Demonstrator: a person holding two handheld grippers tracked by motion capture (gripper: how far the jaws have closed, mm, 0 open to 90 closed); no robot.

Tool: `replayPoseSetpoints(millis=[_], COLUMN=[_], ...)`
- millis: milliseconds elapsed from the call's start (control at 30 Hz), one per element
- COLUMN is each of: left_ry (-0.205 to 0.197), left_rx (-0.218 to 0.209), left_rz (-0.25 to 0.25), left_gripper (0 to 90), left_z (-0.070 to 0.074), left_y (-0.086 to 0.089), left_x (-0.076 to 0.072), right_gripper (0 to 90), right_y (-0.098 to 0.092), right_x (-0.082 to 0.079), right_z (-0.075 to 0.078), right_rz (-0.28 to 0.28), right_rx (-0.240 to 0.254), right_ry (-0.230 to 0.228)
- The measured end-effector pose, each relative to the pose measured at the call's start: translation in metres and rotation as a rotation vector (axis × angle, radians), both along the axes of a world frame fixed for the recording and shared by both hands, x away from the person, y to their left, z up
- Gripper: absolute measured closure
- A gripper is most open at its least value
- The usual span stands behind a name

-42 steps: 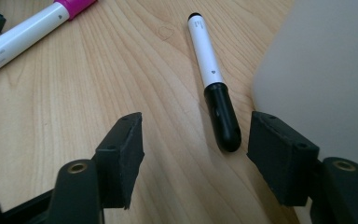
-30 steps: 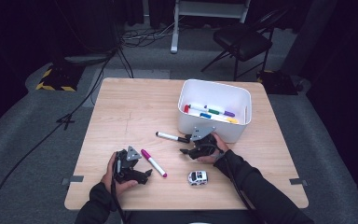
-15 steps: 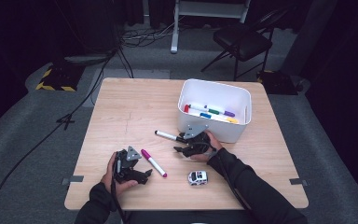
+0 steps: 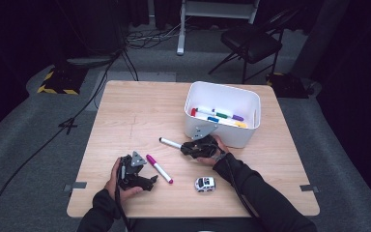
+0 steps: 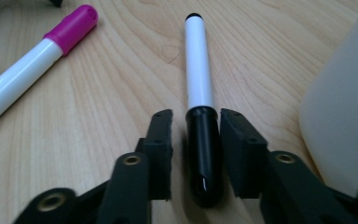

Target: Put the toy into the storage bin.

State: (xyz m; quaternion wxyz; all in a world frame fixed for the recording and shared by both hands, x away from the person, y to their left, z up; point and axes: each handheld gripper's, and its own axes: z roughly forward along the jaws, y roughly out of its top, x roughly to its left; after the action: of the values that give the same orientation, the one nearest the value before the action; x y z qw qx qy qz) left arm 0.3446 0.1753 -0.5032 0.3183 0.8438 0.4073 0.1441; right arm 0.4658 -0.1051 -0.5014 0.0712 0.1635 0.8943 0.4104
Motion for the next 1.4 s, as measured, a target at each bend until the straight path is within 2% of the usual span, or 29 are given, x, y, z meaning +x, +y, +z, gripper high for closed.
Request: replayPoseSetpoints(millis=[100,167,233,300,433,633,733,867,933,1067,1200,1400], left_ry=[-0.002,-0.003,0.0,0.0,0.0,0.003,0.003,0.001,0.003,0.003,0.002,0.001], left_rx=[-0.001,-0.002,-0.004,-0.004,-0.004,-0.004,-0.004,-0.004,-0.003,-0.004,-0.004,-0.003], left_rz=[-0.002,-0.005,-0.006,-0.007,-0.007,-0.005,-0.005,-0.006,-0.005,-0.005,-0.005,-0.006], left_gripper=[0.6,0.6,0.6,0.6,0.6,0.6,0.6,0.6,0.6,0.6,0.6,0.6], left_z=[0.0,0.0,0.0,0.0,0.0,0.0,0.0,0.0,0.0,0.0,0.0,0.0], left_y=[0.0,0.0,0.0,0.0,0.0,0.0,0.0,0.0,0.0,0.0,0.0,0.0], left_x=[0.0,0.001,0.001,0.001,0.001,0.0,0.0,0.001,0.0,0.0,0.0,0.001], right_gripper=[74.6,74.8,75.2,75.3,75.3,75.3,75.4,75.3,75.4,75.3,75.3,75.3], right_y=[-0.009,-0.016,-0.023,-0.03,-0.046,-0.065,-0.073,-0.085,-0.091,-0.104,-0.115,-0.136], right_x=[-0.003,-0.005,-0.008,-0.011,-0.017,-0.027,-0.035,-0.048,-0.054,-0.059,-0.062,-0.063], right_z=[0.001,0.001,0.002,0.001,0.002,0.01,0.023,0.047,0.059,0.081,0.101,0.132], right_rz=[0.022,0.021,0.014,0.009,-0.002,0.009,0.028,0.064,0.065,0.086,0.089,0.055], right_rx=[-0.01,-0.004,-0.017,-0.003,-0.013,-0.014,-0.007,0.007,0.014,0.037,0.06,0.095], right_ry=[0.005,0.011,-0.014,-0.004,0.008,-0.02,-0.036,-0.069,-0.081,-0.116,-0.144,-0.189])
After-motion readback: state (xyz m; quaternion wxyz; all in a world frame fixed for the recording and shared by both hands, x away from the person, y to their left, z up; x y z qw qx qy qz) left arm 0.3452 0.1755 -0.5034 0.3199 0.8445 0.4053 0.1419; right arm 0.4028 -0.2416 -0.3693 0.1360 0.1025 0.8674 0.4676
